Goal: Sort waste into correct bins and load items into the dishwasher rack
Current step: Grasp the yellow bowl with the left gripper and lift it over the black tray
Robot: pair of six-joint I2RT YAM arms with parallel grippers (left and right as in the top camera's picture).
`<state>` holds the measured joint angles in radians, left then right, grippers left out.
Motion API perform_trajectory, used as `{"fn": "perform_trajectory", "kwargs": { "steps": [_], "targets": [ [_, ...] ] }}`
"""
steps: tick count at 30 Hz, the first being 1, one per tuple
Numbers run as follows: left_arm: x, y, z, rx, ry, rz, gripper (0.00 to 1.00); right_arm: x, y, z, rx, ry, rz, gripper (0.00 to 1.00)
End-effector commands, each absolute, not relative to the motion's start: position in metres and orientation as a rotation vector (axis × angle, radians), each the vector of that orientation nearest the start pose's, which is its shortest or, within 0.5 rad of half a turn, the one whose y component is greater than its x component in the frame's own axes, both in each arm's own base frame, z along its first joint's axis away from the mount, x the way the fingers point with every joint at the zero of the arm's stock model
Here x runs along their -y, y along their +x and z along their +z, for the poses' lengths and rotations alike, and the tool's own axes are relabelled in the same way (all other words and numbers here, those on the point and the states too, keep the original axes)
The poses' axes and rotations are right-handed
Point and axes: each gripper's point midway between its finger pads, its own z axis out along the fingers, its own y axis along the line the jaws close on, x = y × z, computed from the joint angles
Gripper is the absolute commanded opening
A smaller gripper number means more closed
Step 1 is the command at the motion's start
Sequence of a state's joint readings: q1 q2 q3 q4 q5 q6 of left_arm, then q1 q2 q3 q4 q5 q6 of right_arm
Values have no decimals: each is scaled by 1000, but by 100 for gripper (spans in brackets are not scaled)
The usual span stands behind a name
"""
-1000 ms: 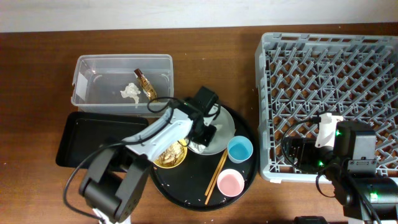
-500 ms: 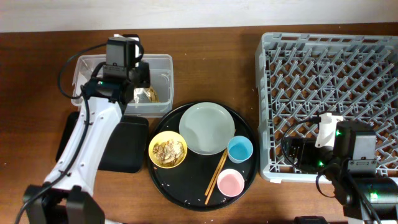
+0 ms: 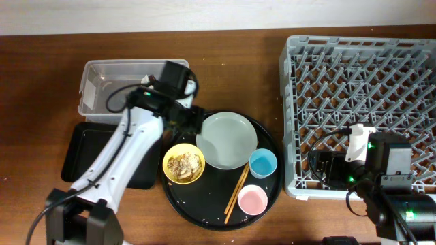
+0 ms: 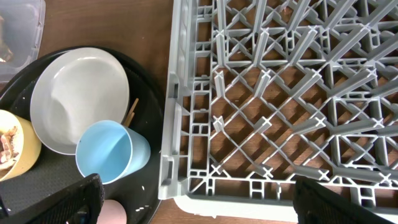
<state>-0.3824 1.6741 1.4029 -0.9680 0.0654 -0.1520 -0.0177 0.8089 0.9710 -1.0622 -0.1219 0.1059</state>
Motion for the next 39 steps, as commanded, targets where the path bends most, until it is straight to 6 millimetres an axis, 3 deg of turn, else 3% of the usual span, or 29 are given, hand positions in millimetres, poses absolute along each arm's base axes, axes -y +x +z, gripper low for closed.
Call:
{"fn": "perform_trajectory", "kwargs": {
  "steps": [1, 4, 8, 12, 15, 17, 21, 26, 29, 32, 34, 39],
  "targets": [
    [177, 319, 131, -2890, 317, -252, 72, -19, 223, 219, -2449, 98, 200, 98],
    [184, 297, 108, -2958, 290, -235, 67, -19, 223, 219, -2449, 98, 200, 98],
    [183, 263, 58, -3057, 302, -187, 54, -19, 223, 219, -2449, 98, 200, 98],
    [184, 245, 32, -3066, 361, -163, 39, -19, 223, 219, -2449, 98, 200, 98],
    [175, 237, 21, -3080, 372, -97, 37, -19, 223, 219, -2449, 98, 200, 98],
    [175, 237, 21, -3079, 372, -97, 18, -19, 223, 219, -2449, 98, 200, 98],
    [175, 237, 21, -3081, 372, -97, 0, -19, 223, 218, -2449, 98, 200, 98],
    [178, 243, 38, -3073, 372, -99, 0, -19, 223, 218, -2449, 98, 200, 98],
    [175, 255, 67, -3037, 365, -33, 0, -19, 223, 219, -2449, 98, 200, 98],
    [180, 264, 104, -2970, 400, -67, 0, -19, 223, 219, -2449, 98, 200, 98],
    [183, 268, 119, -2933, 393, -94, 0, -19, 223, 219, -2449, 98, 200, 98],
    [141, 285, 137, -2933, 217, -202, 0, -19, 223, 218, -2449, 98, 200, 98]
  ]
}}
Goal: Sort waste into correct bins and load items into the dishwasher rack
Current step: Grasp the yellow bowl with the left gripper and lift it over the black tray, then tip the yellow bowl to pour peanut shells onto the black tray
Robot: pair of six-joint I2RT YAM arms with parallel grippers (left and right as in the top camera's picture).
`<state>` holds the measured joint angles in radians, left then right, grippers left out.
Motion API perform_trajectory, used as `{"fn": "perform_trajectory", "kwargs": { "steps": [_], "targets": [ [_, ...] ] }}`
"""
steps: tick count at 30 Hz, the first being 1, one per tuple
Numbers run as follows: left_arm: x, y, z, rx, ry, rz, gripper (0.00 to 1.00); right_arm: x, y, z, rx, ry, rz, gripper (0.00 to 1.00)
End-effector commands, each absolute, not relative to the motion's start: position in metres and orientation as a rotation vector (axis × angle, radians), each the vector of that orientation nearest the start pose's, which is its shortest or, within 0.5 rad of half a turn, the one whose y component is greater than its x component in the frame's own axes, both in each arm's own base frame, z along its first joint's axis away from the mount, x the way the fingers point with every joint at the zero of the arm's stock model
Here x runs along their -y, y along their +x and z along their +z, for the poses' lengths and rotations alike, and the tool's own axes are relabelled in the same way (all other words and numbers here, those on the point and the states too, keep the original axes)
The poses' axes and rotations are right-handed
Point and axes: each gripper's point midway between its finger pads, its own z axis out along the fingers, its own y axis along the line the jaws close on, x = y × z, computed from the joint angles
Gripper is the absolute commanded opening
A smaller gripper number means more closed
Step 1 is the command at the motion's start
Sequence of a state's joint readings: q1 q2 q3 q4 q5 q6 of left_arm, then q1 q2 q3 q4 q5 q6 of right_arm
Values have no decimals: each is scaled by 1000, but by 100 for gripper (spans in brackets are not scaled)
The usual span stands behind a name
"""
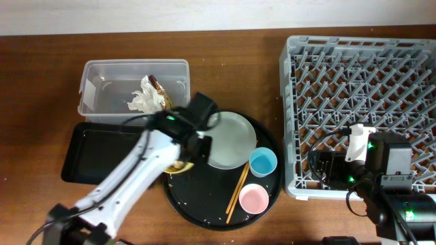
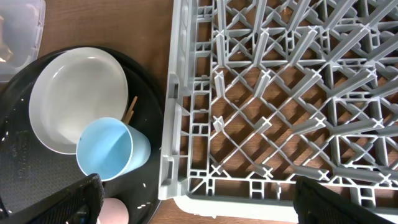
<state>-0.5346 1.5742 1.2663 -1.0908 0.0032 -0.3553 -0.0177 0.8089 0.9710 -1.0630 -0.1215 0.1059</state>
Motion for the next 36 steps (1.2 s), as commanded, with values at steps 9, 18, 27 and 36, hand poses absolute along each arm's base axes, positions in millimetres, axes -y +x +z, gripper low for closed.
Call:
{"fn": "perform_trajectory", "kwargs": {
  "steps": [9, 18, 27, 36],
  "targets": [
    [56, 316, 146, -2704, 37, -924, 0, -19, 223, 218, -2449, 98, 200, 98],
    [-1, 310, 143, -2282, -304, -1365, 0, -19, 223, 218, -2449, 98, 200, 98],
    [-2, 315, 178, -1930, -66, -1482, 0, -19, 223, 218, -2452, 98, 200, 98],
    [-5, 314, 176, -1932, -65, -1463, 0, -19, 223, 218, -2452, 98, 200, 98]
  ]
}}
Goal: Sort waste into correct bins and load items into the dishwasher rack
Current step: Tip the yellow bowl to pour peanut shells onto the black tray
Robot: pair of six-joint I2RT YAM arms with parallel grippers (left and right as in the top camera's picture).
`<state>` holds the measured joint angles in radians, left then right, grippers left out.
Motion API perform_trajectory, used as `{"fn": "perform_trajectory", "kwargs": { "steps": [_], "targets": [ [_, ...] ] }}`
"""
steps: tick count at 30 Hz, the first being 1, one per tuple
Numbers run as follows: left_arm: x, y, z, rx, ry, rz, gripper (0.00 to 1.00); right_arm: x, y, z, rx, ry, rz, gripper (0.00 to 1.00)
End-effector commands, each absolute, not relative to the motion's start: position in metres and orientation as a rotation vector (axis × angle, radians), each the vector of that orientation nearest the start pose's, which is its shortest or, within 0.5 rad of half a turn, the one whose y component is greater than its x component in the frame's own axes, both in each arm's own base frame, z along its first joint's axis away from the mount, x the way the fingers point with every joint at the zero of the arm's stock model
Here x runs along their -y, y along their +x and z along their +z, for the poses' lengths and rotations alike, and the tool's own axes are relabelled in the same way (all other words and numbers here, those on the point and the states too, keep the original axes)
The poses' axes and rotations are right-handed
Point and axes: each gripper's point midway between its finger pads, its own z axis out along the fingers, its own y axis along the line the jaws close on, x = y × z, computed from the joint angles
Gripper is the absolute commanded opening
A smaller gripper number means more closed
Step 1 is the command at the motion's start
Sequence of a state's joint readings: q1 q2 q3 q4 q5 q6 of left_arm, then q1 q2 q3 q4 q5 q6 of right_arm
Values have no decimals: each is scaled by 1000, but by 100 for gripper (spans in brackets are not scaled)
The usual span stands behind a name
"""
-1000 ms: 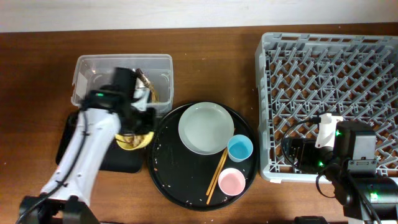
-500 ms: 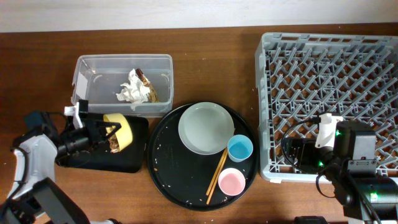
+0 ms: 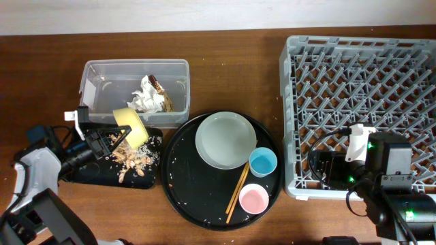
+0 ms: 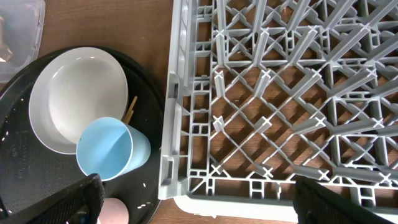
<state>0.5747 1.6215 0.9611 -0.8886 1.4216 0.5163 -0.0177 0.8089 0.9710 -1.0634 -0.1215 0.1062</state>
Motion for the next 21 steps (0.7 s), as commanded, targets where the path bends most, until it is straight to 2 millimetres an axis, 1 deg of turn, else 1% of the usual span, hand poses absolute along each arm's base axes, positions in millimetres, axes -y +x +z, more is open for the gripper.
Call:
{"fn": "perform_trajectory", "kwargs": {
  "steps": [1, 2, 3, 4, 5, 6, 7, 8, 11, 13, 14, 15, 16, 17, 18, 19, 20, 21],
  "targets": [
    [-4, 313, 181, -1898, -31, -1459, 0, -19, 223, 218, -2452, 98, 200, 98],
    [-6, 315, 175, -1929, -37, -1437, 0, -19, 223, 218, -2452, 98, 200, 98],
    [-7, 314, 174, -1945, -82, -1461, 0, -19, 223, 218, -2452, 98, 200, 98],
    [-6, 314, 176, -1927, -70, -1464, 0, -19, 223, 218, -2452, 98, 200, 98],
    [-8, 316, 173, -1940, -75, -1456, 0, -19, 223, 218, -2452, 98, 200, 98],
    [-6, 315, 182, -1892, -104, -1516, 0, -19, 223, 218, -2452, 98, 200, 98],
    [-6, 315, 189, -1847, -63, -1509, 0, -19, 223, 218, -2452, 98, 200, 98],
    [-9, 317, 183, -1882, -92, -1499, 0, -19, 223, 218, -2452, 98, 200, 98],
    [-9, 316, 178, -1923, -132, -1505, 0, -19, 223, 218, -2452, 98, 200, 98],
    [-8, 316, 183, -1887, -102, -1506, 0, -19, 223, 218, -2452, 98, 200, 98],
    [-9, 316, 182, -1888, -74, -1481, 0, -19, 223, 218, -2452, 98, 200, 98],
    [-11, 317, 173, -1943, -106, -1462, 0, -19, 223, 218, -2452, 98, 200, 98],
    [-10, 316, 174, -1952, -149, -1494, 0, -19, 223, 218, -2452, 98, 200, 98],
    [-8, 316, 179, -1919, -108, -1495, 0, -19, 223, 218, -2452, 98, 200, 98],
    [-9, 318, 178, -1920, -90, -1475, 0, -19, 223, 218, -2452, 98, 200, 98],
    [-12, 317, 186, -1869, -123, -1518, 0, -19, 223, 218, -2452, 98, 200, 98],
    [-11, 315, 198, -1793, -46, -1501, 0, -19, 223, 218, -2453, 98, 200, 98],
    [-13, 319, 187, -1848, 17, -1404, 0, -19, 223, 218, -2452, 98, 200, 99]
  ]
}}
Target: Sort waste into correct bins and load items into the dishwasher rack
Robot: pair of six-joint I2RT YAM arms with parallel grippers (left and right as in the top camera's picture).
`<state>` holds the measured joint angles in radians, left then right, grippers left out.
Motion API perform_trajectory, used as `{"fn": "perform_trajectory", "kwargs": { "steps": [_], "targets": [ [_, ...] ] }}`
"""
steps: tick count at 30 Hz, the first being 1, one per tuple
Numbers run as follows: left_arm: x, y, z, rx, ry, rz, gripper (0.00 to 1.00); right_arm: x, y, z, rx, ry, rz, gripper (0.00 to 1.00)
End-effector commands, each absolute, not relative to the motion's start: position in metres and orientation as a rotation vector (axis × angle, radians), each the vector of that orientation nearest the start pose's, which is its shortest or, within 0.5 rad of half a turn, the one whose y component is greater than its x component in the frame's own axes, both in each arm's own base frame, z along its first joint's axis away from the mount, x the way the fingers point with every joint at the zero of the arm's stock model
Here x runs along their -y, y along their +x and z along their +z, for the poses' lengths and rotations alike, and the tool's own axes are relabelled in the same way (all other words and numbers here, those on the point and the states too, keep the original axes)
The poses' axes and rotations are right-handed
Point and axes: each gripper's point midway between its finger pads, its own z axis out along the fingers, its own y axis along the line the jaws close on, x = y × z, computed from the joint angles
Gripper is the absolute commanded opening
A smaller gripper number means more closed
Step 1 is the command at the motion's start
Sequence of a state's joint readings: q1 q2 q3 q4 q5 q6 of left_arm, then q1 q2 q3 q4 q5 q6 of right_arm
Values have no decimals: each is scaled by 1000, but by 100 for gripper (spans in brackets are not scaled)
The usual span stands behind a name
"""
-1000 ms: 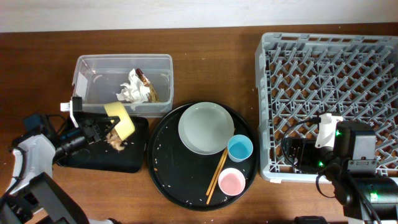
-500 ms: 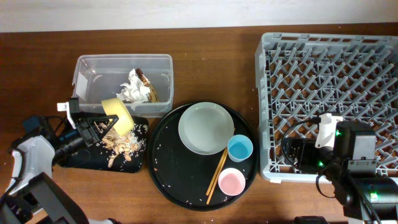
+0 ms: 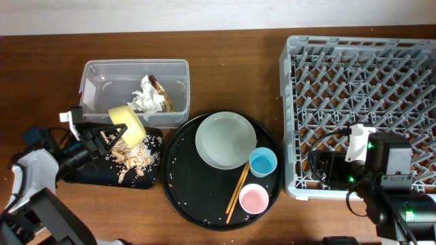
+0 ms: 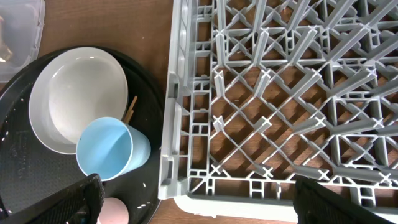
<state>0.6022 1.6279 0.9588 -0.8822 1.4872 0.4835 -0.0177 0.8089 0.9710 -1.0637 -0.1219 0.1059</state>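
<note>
My left gripper [image 3: 109,137] is shut on the rim of the yellow bowl [image 3: 128,124]. It holds the bowl tipped on its side over the black rectangular tray [image 3: 99,178], where food scraps [image 3: 135,158] lie in a heap. On the round black tray [image 3: 187,184] sit a white plate [image 3: 226,139], a blue cup [image 3: 263,162], a pink cup [image 3: 253,199] and chopsticks [image 3: 237,192]. My right gripper [image 4: 196,205] is open and holds nothing, hanging over the front left corner of the grey dishwasher rack [image 4: 280,93]. The blue cup [image 4: 112,155] is to its left.
A clear plastic bin [image 3: 134,92] behind the rectangular tray holds a crumpled tissue [image 3: 144,101] and a wrapper. The dishwasher rack [image 3: 361,88] fills the right side of the table. Bare brown wood lies between the bin and the rack.
The tipped yellow bowl and my left gripper have shifted very slightly up and left over the rectangular tray. The scraps lie a little more spread. The right arm has not moved.
My left arm reached over the clear bin while the yellow bowl of scraps sat on the round tray. Then tissue and wrapper lay in the bin and the gripper was at the bowl. Then the bowl was tipped over the rectangular tray with scraps spilled out, as now.
</note>
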Motion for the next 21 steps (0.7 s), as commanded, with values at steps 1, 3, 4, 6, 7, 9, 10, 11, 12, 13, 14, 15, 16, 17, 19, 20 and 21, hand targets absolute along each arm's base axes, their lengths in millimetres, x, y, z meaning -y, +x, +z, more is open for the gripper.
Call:
{"fn": "perform_trajectory", "kwargs": {
  "steps": [1, 3, 4, 6, 7, 9, 10, 11, 12, 13, 14, 15, 16, 17, 19, 20, 21],
  "targets": [
    [-18, 321, 171, -1971, -136, -1431, 0, -19, 223, 218, -2452, 98, 200, 98],
    [-12, 318, 183, -1902, -82, -1459, 0, -19, 223, 218, -2452, 98, 200, 98],
    [-15, 319, 178, -1937, -118, -1453, 0, -19, 223, 218, -2452, 98, 200, 98],
    [-5, 314, 196, -1865, -111, -1538, 0, -19, 223, 218, -2452, 98, 200, 98],
    [5, 312, 197, -1903, -68, -1518, 0, -19, 223, 218, -2452, 98, 200, 98],
    [23, 305, 197, -1985, -6, -1481, 0, -19, 223, 218, -2452, 98, 200, 99],
    [39, 298, 193, -2080, 49, -1431, 0, -19, 223, 218, -2452, 98, 200, 98],
    [58, 289, 184, -2230, 96, -1357, 0, -19, 223, 218, -2452, 98, 200, 98],
    [76, 281, 164, -2423, 150, -1210, 0, -19, 223, 218, -2451, 98, 200, 98],
    [85, 275, 147, -2559, 180, -1077, 0, -19, 223, 218, -2451, 98, 200, 99],
    [96, 271, 138, -2625, 229, -1016, 0, -19, 223, 218, -2451, 98, 200, 98],
    [107, 265, 127, -2698, 280, -935, 0, -19, 223, 218, -2452, 98, 200, 98],
    [120, 260, 116, -2764, 342, -838, 0, -19, 223, 218, -2452, 98, 200, 98],
    [127, 256, 106, -2821, 371, -726, 0, -19, 223, 218, -2452, 98, 200, 98],
    [130, 250, 87, -2910, 391, -487, 0, -19, 223, 218, -2452, 98, 200, 98],
    [137, 245, 80, -2934, 414, -416, 0, -19, 223, 218, -2452, 98, 200, 98],
    [152, 241, 75, -2934, 484, -422, 0, -19, 223, 218, -2452, 98, 200, 98]
  ]
}}
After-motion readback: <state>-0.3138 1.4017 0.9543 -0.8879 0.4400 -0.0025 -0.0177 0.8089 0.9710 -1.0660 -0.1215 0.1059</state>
